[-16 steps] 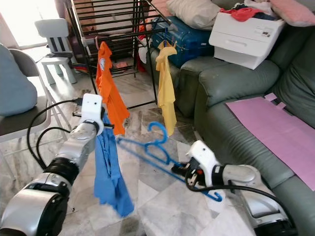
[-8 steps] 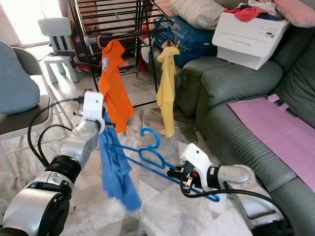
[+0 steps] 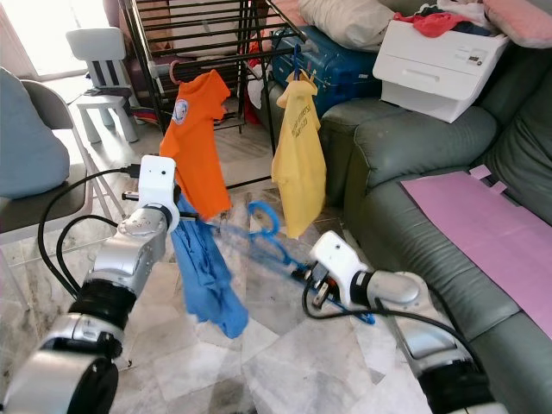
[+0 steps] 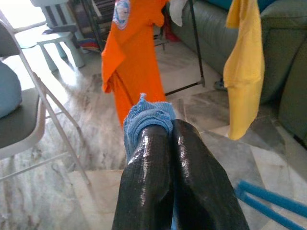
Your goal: Hang hanger
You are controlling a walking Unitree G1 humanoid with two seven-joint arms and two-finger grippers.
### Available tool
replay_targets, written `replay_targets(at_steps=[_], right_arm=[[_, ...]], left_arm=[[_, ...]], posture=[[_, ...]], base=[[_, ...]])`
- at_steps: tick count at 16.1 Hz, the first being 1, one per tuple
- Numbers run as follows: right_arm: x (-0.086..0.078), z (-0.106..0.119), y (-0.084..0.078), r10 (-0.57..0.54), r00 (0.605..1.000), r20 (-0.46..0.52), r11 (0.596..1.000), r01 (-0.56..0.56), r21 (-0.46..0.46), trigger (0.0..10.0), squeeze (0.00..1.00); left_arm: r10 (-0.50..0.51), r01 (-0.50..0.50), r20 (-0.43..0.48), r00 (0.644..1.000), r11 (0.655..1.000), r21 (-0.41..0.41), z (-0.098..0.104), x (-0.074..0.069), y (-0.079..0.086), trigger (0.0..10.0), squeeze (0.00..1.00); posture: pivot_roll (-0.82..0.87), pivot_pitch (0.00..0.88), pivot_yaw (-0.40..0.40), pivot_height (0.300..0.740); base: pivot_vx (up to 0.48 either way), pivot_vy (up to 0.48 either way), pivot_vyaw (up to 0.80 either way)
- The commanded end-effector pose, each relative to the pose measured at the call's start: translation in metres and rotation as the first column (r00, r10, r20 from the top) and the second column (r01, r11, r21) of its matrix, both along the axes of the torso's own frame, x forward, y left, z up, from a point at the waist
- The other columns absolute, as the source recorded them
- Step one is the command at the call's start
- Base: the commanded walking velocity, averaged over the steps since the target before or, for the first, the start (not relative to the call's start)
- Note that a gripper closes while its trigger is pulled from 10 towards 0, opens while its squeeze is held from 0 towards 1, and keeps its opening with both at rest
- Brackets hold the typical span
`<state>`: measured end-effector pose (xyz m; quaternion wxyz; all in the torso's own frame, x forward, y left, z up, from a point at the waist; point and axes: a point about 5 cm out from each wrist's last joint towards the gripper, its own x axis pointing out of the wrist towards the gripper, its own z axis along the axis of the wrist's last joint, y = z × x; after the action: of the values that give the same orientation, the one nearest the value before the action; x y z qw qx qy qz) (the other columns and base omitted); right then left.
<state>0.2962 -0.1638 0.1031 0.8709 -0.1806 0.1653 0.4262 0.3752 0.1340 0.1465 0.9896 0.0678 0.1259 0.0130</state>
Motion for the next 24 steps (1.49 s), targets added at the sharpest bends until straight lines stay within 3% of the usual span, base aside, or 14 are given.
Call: replay_targets(at_steps=[1, 4, 6, 8, 12, 15, 20, 24], right_arm=[[0.005, 0.008, 0.002, 0.004, 0.999, 0.043, 1.0, -0.004, 0.011, 10.0, 0.0], [0.011, 0.007, 0.008, -0.01, 0.998, 0.063, 1.0, 0.008, 0.026, 10.0, 0.0], [0.01, 0.004, 0.007, 0.016, 0.999, 0.051, 1.0, -0.017, 0.008, 10.0, 0.0], [0.004, 0.004, 0.007, 0.072, 0.997, 0.02, 0.997, -0.072, 0.006, 10.0, 0.0], [-0.006, 0.006, 0.002, 0.174, 0.983, -0.052, 0.984, -0.175, -0.018, 10.0, 0.0], [-0.014, 0.003, 0.002, 0.233, 0.968, -0.094, 0.971, -0.237, -0.029, 10.0, 0.0], [-0.013, -0.001, 0.011, 0.232, 0.968, -0.09, 0.972, -0.235, -0.017, 10.0, 0.0], [0.0, 0.0, 0.014, 0.158, 0.987, -0.008, 0.986, -0.158, -0.042, 10.0, 0.0]], left_arm=[[-0.007, 0.007, 0.025, 1.0, 1.0, 0.008, 0.009, 0.0, -0.001, 10.0, 0.0], [-0.052, 0.052, 0.016, 0.999, 0.998, -0.019, 0.016, -0.001, -0.009, 10.0, 0.0], [-0.028, 0.028, -0.021, 0.999, 1.0, -0.008, 0.012, -0.001, -0.009, 10.0, 0.0], [0.049, -0.047, -0.059, 0.997, 0.999, 0.026, 0.006, 0.001, 0.001, 10.0, 0.0], [0.202, -0.207, -0.136, 0.97, 0.978, -0.024, -0.003, 0.002, 0.023, 10.0, 0.0], [0.227, -0.236, -0.146, 0.963, 0.971, -0.044, -0.003, 0.003, 0.028, 10.0, 0.0], [0.182, -0.196, -0.165, 0.969, 0.978, -0.073, 0.004, 0.001, 0.016, 10.0, 0.0], [0.166, -0.184, -0.178, 0.97, 0.979, -0.089, 0.008, -0.003, 0.01, 10.0, 0.0]], posture=[[-0.12, 0.0, 0.013, 0.74], [-0.11, 0.0, 0.012, 0.74], [-0.11, 0.0, 0.012, 0.74], [-0.11, 0.0, 0.013, 0.74], [-0.11, 0.0, 0.016, 0.74], [-0.1, 0.0, 0.016, 0.74], [-0.1, 0.0, 0.017, 0.74], [-0.1, 0.0, 0.019, 0.74]], base=[[0.0, 0.0, 0.0], [0.0, 0.0, 0.0], [0.0, 0.0, 0.0], [0.0, 0.0, 0.0], [0.0, 0.0, 0.0], [0.0, 0.0, 0.0], [0.0, 0.0, 0.0], [0.0, 0.0, 0.0]])
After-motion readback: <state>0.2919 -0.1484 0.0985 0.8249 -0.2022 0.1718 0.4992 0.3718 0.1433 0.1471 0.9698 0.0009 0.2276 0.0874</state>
